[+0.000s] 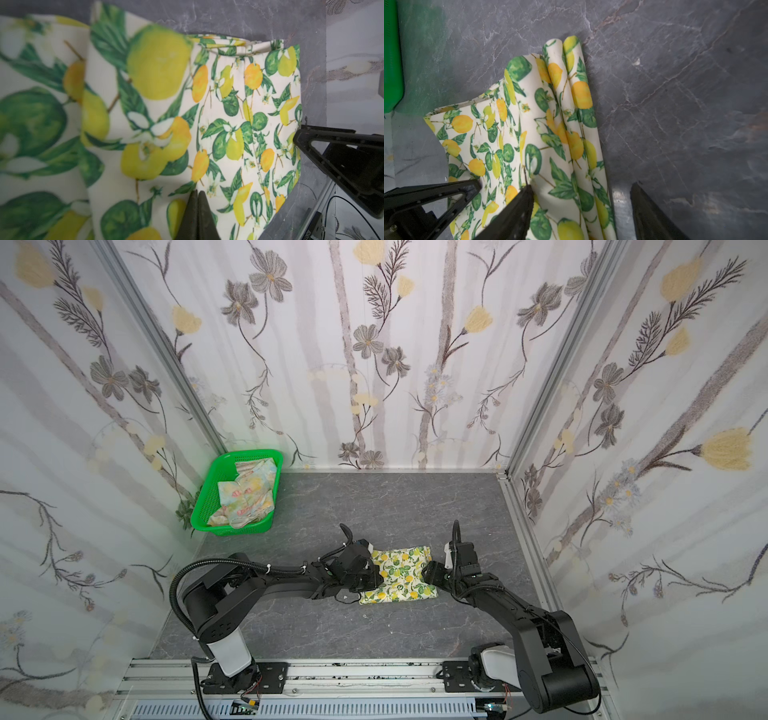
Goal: Fold and stack the skirts
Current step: 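Fold the skirt again with both grippers, pressing the layers together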
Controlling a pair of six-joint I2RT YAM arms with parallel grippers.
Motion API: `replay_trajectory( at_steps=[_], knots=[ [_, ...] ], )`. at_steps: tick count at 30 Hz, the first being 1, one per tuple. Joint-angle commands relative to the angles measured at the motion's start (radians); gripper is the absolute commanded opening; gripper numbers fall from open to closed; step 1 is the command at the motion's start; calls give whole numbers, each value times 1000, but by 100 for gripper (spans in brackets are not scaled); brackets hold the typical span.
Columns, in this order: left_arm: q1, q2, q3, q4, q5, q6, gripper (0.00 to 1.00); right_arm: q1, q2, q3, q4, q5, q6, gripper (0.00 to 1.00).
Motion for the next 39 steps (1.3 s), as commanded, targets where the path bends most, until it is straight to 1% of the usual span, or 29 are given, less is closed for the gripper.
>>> replay_trajectory(
  at_steps=[1, 7, 12, 15, 18, 19, 21, 22, 26, 32, 39],
  knots=[
    [20, -25, -31, 4, 16, 16, 0, 7, 15, -16, 66, -49, 8, 73],
    [79, -82, -82, -4, 18, 47, 0, 49, -27, -57, 78, -65, 57, 71],
    [107, -90, -81, -18, 17, 66, 0, 146, -58, -62, 75, -62, 130, 70],
    [121, -92, -74, -50, -5, 78, 0, 201, -92, -60, 67, -48, 182, 70],
    [129, -109, -45, -108, -53, 108, 0, 214, -135, -62, 48, -34, 206, 71],
    [129, -119, -29, -122, -62, 118, 0, 212, -150, -62, 30, -10, 206, 72],
    [127, -130, 1, -129, -54, 122, 0, 207, -169, -62, 8, 27, 195, 76],
    [123, -130, 17, -129, -44, 121, 0, 196, -168, -62, 6, 29, 186, 77],
    [81, -95, 79, -126, -19, 113, 0, 165, -105, -60, 31, 16, 151, 76],
    [4, 32, 166, -123, -5, 89, 0, 131, -4, -47, 92, 8, 117, 74],
    [-43, 136, 256, -113, 5, 73, 0, 116, 33, -45, 113, -2, 104, 73]
  ],
)
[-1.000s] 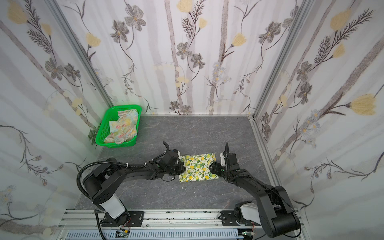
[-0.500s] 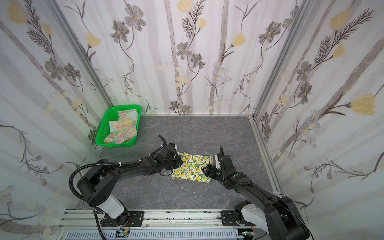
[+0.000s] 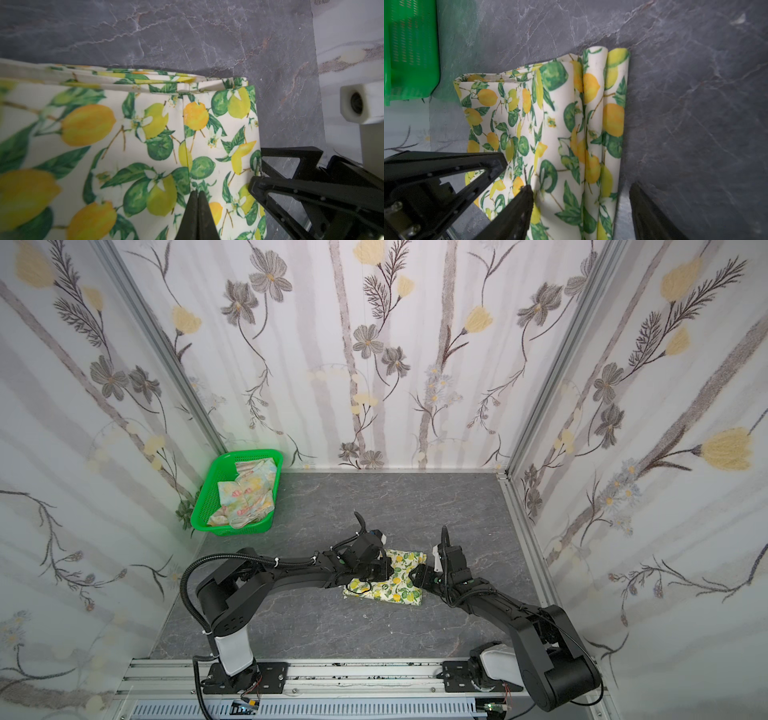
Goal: Fold and stack the skirts
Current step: 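Fold the skirt again with both grippers, pressing the layers together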
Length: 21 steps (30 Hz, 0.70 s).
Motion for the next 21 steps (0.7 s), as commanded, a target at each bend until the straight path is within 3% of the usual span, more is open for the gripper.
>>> replay_trajectory(
  at_steps=[1, 21],
  knots=[
    [-12, 40, 39, 9, 9, -20, 0, -5, 21, -2, -23, 18, -16, 73],
    [-27, 107, 55, 39, 20, -44, 0, 24, 145, -31, 100, -31, 21, 58]
  ],
)
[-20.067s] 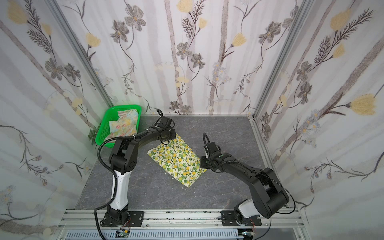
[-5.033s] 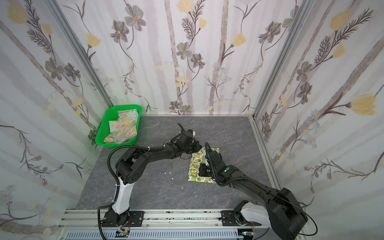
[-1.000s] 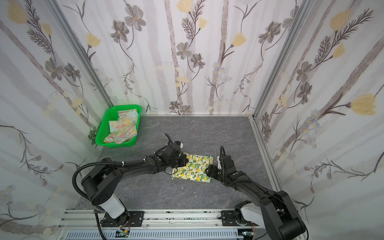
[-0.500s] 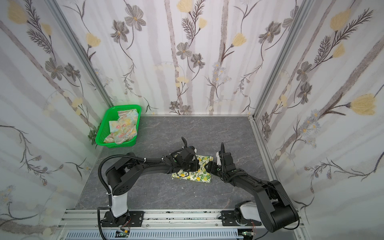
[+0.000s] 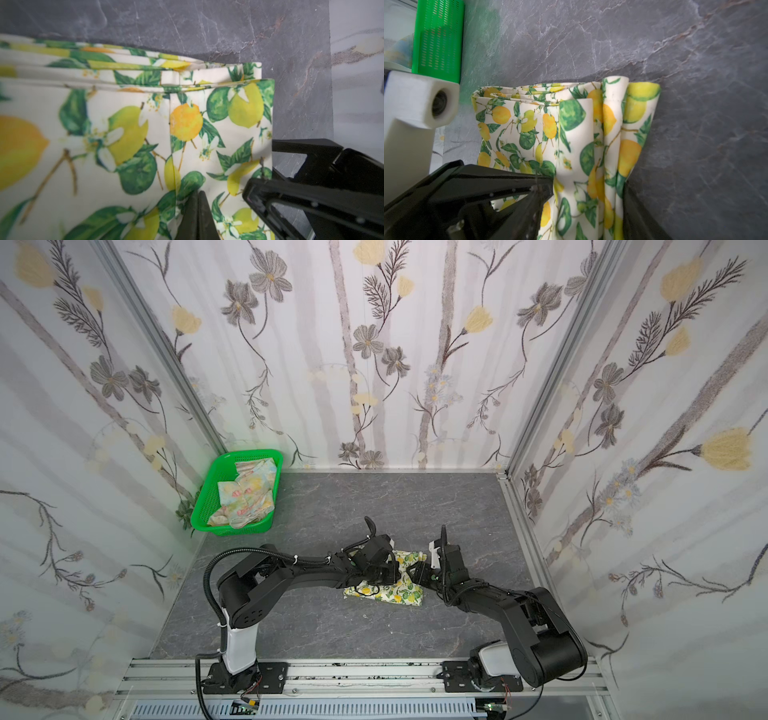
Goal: Fold and stack the skirts
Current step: 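Fold the skirt again with both grippers, pressing the layers together, then drag the folded lemon-print skirt away with the right gripper while the left releases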
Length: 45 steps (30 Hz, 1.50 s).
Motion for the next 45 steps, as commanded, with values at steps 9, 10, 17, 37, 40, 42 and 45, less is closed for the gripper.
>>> replay_trajectory(
  at_steps=[9, 10, 17, 37, 40, 42, 45],
  knots=[
    [-4, -5, -2, 22, -7, -16, 0, 18, 28, 0, -134, 34, 43, 10],
    [-3, -12, -4, 22, -11, -15, 0, 18, 22, 10, -150, 42, 39, 2],
    [61, -130, -48, 22, -19, -11, 0, 6, -33, 205, -402, 182, -69, 0],
    [260, -359, -187, 20, 68, -36, 0, -350, 489, 1080, -852, 196, -514, 0],
    [292, -352, -184, 19, 92, -31, 0, -384, 590, 1225, -919, 207, -578, 0],
    [305, -348, -182, 19, 96, -31, 0, -406, 657, 1319, -962, 206, -614, 0],
    [318, -335, -176, 18, 112, -31, 0, -432, 745, 1440, -1009, 194, -659, 0]
  ],
)
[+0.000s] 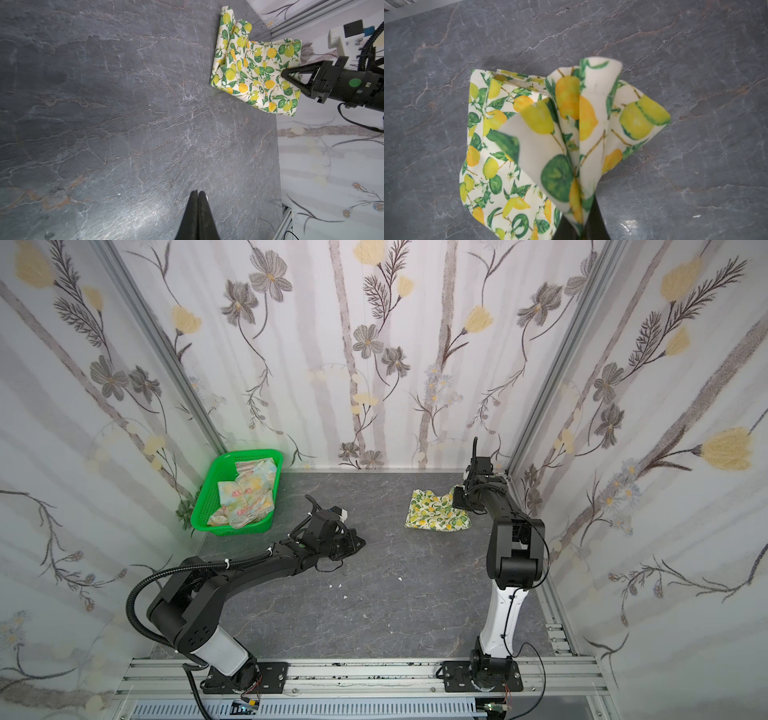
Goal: Fold and stack the skirts
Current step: 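Drag the folded lemon-print skirt away with the right gripper while the left releases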
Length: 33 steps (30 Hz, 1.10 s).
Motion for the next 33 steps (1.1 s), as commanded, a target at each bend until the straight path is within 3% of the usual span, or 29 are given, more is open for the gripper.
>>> replay_trajectory(
  at_steps=[1, 12, 26, 28, 30, 33],
  knots=[
    [9, 15, 10, 8, 34, 3, 0, -19, 72, 106, -77, -25, -103, 0],
    [22, 74, 35, 5, 43, -13, 0, -82, 244, 397, -197, -16, -201, 0],
    [23, 122, 63, 5, 46, -43, 0, -146, 287, 475, -176, 23, -239, 0],
    [22, 125, 66, 5, 47, -48, 0, -151, 289, 480, -156, 30, -225, 32],
    [22, 123, 65, 5, 46, -52, 0, -152, 284, 479, -119, 46, -205, 47],
    [21, 117, 61, 5, 44, -57, 0, -153, 264, 480, -58, 61, -180, 56]
  ],
)
